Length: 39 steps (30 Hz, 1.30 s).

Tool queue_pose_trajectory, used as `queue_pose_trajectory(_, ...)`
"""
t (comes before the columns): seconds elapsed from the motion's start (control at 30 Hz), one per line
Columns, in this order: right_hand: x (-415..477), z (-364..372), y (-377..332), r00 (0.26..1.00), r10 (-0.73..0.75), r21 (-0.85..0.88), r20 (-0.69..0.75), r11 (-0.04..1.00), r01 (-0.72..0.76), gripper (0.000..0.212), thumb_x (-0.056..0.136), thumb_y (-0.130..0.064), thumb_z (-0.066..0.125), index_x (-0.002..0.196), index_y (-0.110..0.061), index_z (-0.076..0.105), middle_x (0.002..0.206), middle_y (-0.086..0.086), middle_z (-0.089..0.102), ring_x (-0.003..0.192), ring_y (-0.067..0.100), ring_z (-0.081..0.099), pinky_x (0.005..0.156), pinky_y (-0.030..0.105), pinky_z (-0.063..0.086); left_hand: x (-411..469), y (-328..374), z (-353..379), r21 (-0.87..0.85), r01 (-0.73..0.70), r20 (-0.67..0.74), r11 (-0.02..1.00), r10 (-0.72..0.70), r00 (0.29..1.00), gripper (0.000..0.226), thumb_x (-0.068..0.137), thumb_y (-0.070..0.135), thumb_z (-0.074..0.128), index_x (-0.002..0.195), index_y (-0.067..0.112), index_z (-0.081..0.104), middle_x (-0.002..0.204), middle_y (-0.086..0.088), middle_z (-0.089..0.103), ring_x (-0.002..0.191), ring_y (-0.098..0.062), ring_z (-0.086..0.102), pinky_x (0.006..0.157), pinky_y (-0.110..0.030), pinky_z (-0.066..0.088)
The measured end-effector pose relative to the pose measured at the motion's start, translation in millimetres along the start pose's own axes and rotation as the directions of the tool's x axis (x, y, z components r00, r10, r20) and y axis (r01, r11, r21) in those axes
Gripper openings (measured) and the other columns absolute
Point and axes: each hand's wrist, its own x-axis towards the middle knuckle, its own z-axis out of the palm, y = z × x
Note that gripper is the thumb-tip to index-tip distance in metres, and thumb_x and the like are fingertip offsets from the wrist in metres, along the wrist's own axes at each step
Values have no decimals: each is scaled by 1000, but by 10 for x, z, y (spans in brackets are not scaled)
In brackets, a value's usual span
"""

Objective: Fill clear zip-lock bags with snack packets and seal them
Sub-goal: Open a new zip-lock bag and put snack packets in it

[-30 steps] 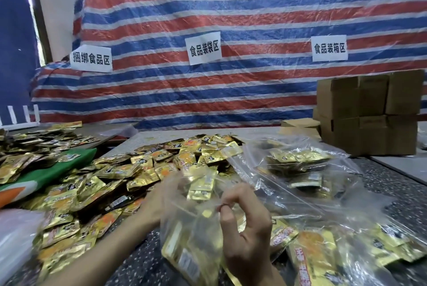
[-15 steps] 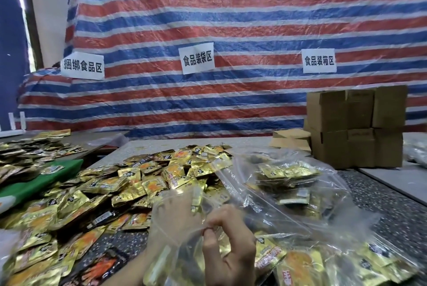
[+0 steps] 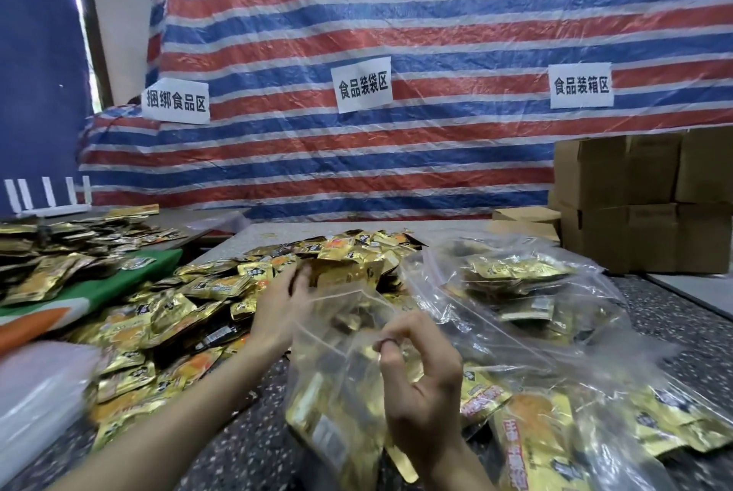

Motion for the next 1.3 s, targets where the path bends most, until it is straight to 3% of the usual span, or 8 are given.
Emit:
queue_pose_trajectory(0.17,-4,-14,-12,998,59,12,16,998,-59,21,82,-20,47,68,-6,56,68,3,57,68,19,55,62,32,46,-86,-46,-341,-395,256,62,882,-252,966,30,105,40,40,103,20,63,96,-11,71,69,-20,74,46,-31,56)
queue_pose_trajectory(0.37,-13,6,-1,993,100,8,58,995,-100,21,84,-23,47,71,-10,57,70,0,58,71,13,55,64,30,48,-214,-151,-665,-639,422,194,643,-396,897,44,102,47,41,112,12,65,84,-12,76,59,-22,70,51,-33,51)
queue_pose_trajectory(0.5,-26,36,23,989,97,-14,111,995,-96,20,85,-23,48,73,-11,58,74,-1,59,75,15,57,67,34,49,-356,-170,-682,-622,446,219,643,-404,888,59,89,60,46,98,5,67,71,-11,74,53,-21,69,45,-31,52)
queue_pose_trajectory(0.6,-39,55,35,986,82,-29,146,997,-78,21,85,-25,48,74,-11,60,75,-2,59,76,15,57,69,32,49,-460,-157,-666,-610,476,348,633,-325,879,73,76,72,48,105,9,69,94,-23,74,75,-33,73,56,-39,60)
queue_pose_trajectory(0.7,-40,58,58,985,88,-45,149,996,-82,18,85,-26,48,74,-16,59,75,-5,59,76,10,56,69,27,48,-506,-130,-697,-619,486,444,617,-235,864,73,72,38,76,123,-8,52,109,-36,65,85,-38,68,62,-42,61)
queue_pose_trajectory(0.8,-47,63,71,983,80,-37,168,996,-75,17,86,-24,49,74,-16,58,74,-5,57,76,11,55,68,25,47,-477,-97,-755,-615,429,426,662,-179,887,52,64,6,80,107,-9,56,85,-19,73,69,-27,71,53,-32,58)
queue_pose_trajectory(1.07,-51,71,87,982,46,-50,182,998,-38,14,84,-21,50,72,-17,56,74,-6,55,76,11,54,68,19,42,-340,393,-1336,-635,142,169,760,-43,985,57,63,5,74,115,9,51,91,-14,70,63,-22,70,46,-28,56)
queue_pose_trajectory(1.3,-42,74,15,986,-35,-49,160,998,44,16,86,-17,49,75,-9,58,76,0,55,78,12,53,69,20,43,-507,920,-1514,-217,-2,305,976,70,950,60,62,0,82,113,14,54,100,-16,67,74,-20,74,50,-22,54)
